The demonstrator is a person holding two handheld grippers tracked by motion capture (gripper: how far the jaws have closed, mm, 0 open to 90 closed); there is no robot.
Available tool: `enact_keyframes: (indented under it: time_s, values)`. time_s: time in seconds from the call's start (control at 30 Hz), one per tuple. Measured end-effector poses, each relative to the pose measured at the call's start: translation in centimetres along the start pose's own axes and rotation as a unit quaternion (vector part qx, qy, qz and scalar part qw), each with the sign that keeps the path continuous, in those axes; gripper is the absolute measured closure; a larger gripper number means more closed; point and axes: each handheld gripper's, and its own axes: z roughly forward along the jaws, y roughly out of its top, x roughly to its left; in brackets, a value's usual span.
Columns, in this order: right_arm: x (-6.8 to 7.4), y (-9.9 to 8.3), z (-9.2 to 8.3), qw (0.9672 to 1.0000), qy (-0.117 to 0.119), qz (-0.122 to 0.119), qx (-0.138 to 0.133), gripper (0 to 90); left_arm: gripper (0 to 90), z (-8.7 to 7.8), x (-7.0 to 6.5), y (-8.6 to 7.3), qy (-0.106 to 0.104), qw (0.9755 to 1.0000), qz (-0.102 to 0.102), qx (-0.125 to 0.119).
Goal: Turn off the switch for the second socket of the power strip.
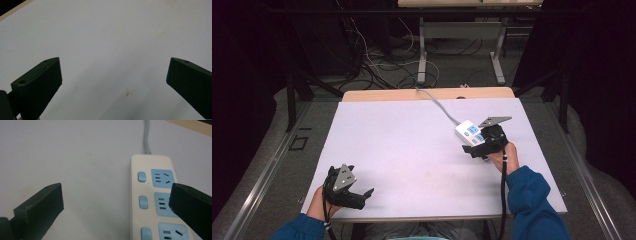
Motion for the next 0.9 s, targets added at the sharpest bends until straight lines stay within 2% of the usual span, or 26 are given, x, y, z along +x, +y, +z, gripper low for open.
enact_keyframes:
  time_s: [0.13,0.17,0.43,0.9]
  values:
    - [0.3,-0.2,-0.8,1.0,0.005,-0.006,-0.006,0.0,0.0,0.0,0.0,0.0,0.001,1.0,-0.001,0.0]
    - [0.5,-0.3,-0.9,1.0,0.007,0.001,-0.006,0.0,0.0,0.0,0.0,0.0,0.001,1.0,-0.001,0.0]
    - [1.8,-1.1,-2.1,0.9998,0.012,-0.015,-0.008,0.0,0.0,0.0,0.0,0.0,0.002,1.0,0.001,0.002]
    - [3.3,-2.9,-4.2,0.9995,0.016,-0.025,-0.012,0.0,0.0,0.0,0.0,0.0,0.002,1.0,0.0,0.002]
